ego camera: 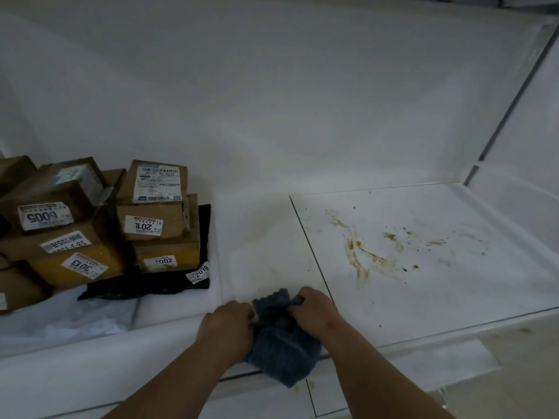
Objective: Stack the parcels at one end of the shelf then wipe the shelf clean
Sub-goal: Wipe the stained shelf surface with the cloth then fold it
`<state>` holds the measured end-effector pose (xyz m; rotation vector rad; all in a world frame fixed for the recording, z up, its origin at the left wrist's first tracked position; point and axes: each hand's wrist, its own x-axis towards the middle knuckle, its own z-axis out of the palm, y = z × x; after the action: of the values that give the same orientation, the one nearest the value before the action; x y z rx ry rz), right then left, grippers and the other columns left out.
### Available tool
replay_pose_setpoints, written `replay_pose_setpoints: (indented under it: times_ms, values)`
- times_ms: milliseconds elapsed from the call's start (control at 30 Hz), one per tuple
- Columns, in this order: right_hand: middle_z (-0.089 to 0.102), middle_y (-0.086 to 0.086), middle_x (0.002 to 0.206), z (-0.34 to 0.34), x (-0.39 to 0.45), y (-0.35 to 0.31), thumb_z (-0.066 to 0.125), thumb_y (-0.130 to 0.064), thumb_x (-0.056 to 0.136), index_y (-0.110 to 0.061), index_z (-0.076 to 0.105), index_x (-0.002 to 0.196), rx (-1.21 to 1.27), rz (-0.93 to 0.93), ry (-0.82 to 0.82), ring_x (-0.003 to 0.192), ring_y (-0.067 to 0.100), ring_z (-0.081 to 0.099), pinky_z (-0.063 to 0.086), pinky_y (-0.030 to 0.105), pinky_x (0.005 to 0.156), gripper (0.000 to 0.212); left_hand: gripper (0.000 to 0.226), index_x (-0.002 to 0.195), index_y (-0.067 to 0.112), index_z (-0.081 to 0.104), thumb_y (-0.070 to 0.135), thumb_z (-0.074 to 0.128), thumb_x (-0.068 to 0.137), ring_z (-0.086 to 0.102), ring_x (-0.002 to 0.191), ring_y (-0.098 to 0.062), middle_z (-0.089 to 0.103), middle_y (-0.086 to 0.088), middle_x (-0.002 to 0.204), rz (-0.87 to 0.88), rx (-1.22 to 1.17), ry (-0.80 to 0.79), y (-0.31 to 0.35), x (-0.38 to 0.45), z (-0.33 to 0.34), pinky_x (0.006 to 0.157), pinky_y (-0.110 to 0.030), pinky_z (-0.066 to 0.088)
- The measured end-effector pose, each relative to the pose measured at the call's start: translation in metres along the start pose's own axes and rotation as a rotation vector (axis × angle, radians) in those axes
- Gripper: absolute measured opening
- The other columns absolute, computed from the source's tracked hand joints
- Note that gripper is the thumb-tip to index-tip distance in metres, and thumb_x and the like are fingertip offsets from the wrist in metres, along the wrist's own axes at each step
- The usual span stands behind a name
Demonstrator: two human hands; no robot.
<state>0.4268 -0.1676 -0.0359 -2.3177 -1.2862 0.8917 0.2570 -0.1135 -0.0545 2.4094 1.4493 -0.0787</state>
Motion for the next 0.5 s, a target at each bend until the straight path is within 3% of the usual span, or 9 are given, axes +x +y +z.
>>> replay_pose_setpoints:
  times_ms: [33, 67, 133, 200, 267, 367, 433, 500]
  values:
    - [0.058, 0.004, 0.102, -0.005, 0.001, 0.000, 0.053, -0.026, 0.094, -0.016, 0.051, 0.097, 0.085, -0.028, 0.014, 0.093, 0.020, 0.054, 0.044, 0.032, 0.081, 0.011, 0.011, 0.094, 0.032, 0.055, 0.025, 0.047, 0.094, 0.057, 0.104, -0.012, 0.058, 0.002, 0.117, -0.026, -0.036, 0.003, 0.002, 0.000, 0.000, 0.087, -0.022, 0.045]
    - [0.058, 0.005, 0.100, -0.009, 0.002, 0.000, 0.053, -0.025, 0.094, -0.014, 0.052, 0.097, 0.175, -0.036, 0.028, 0.091, 0.020, 0.054, 0.043, 0.031, 0.077, 0.011, 0.016, 0.082, 0.029, 0.050, 0.021, 0.046, 0.094, 0.058, 0.099, -0.012, 0.060, 0.001, 0.111, -0.056, -0.093, 0.008, 0.004, 0.000, 0.001, 0.082, -0.022, 0.046]
    - [0.059, 0.008, 0.100, -0.020, 0.004, 0.001, 0.051, -0.023, 0.095, -0.012, 0.054, 0.101, 0.336, -0.027, 0.061, 0.088, 0.020, 0.053, 0.044, 0.033, 0.076, 0.014, 0.021, 0.075, 0.023, 0.046, 0.016, 0.043, 0.095, 0.058, 0.090, -0.014, 0.060, -0.001, 0.098, -0.110, -0.289, 0.011, 0.007, 0.002, -0.001, 0.069, -0.021, 0.044]
    - [0.059, 0.008, 0.099, -0.032, 0.006, 0.004, 0.048, -0.024, 0.097, -0.014, 0.054, 0.105, 0.458, -0.008, 0.081, 0.089, 0.020, 0.054, 0.050, 0.039, 0.082, 0.014, 0.018, 0.079, 0.017, 0.048, 0.017, 0.042, 0.096, 0.057, 0.084, -0.016, 0.060, -0.003, 0.090, -0.156, -0.466, 0.060, 0.014, 0.002, -0.008, 0.063, -0.021, 0.041]
    - [0.058, 0.005, 0.095, -0.041, 0.009, 0.009, 0.043, -0.024, 0.099, -0.016, 0.054, 0.105, 0.487, -0.004, 0.096, 0.087, 0.019, 0.055, 0.052, 0.040, 0.082, 0.015, 0.013, 0.087, 0.013, 0.050, 0.021, 0.044, 0.096, 0.056, 0.082, -0.016, 0.062, -0.005, 0.090, -0.178, -0.575, 0.081, 0.023, 0.003, -0.014, 0.068, -0.025, 0.043]
    - [0.061, 0.007, 0.093, -0.051, 0.011, 0.009, 0.042, -0.023, 0.099, -0.015, 0.061, 0.097, 0.498, -0.027, 0.103, 0.085, 0.020, 0.056, 0.052, 0.040, 0.079, 0.021, 0.020, 0.099, 0.022, 0.046, 0.038, 0.055, 0.092, 0.055, 0.082, -0.011, 0.061, 0.000, 0.101, -0.146, -0.555, -0.031, 0.037, 0.005, -0.015, 0.067, -0.022, 0.045]
    - [0.066, 0.010, 0.095, -0.056, 0.010, 0.005, 0.046, -0.022, 0.099, -0.016, 0.065, 0.091, 0.676, -0.031, 0.012, 0.088, 0.023, 0.060, 0.053, 0.040, 0.077, 0.021, 0.026, 0.101, 0.026, 0.047, 0.041, 0.059, 0.085, 0.059, 0.086, -0.011, 0.062, 0.002, 0.105, -0.124, -0.476, -0.092, 0.045, 0.009, -0.010, 0.074, -0.027, 0.050]
    - [0.069, 0.010, 0.093, -0.064, 0.008, 0.000, 0.050, -0.018, 0.100, -0.014, 0.066, 0.090, 0.947, -0.047, -0.157, 0.087, 0.023, 0.064, 0.054, 0.035, 0.071, 0.020, 0.039, 0.106, 0.021, 0.060, 0.040, 0.063, 0.072, 0.062, 0.093, -0.017, 0.064, -0.001, 0.105, -0.098, -0.475, -0.065, 0.051, 0.011, -0.009, 0.085, -0.035, 0.054]
